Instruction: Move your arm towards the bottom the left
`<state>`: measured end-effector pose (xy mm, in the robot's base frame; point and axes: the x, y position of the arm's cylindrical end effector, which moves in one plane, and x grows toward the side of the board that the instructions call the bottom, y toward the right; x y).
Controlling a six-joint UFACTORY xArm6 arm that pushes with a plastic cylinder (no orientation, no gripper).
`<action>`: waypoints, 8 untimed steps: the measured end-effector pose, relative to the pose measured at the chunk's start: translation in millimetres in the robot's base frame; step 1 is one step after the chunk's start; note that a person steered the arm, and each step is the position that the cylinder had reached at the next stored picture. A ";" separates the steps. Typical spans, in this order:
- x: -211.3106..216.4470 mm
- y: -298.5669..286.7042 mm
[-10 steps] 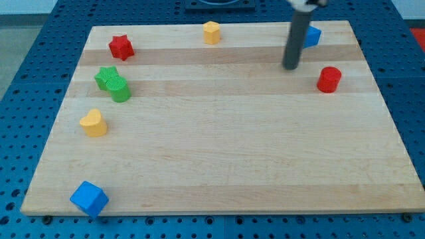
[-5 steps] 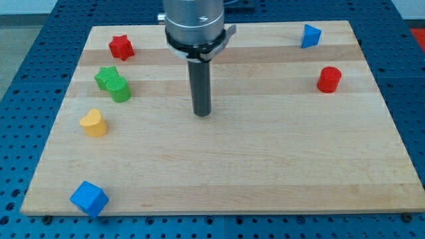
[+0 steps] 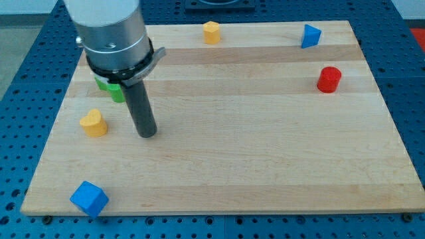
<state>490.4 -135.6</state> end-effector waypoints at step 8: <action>65.4 -157.7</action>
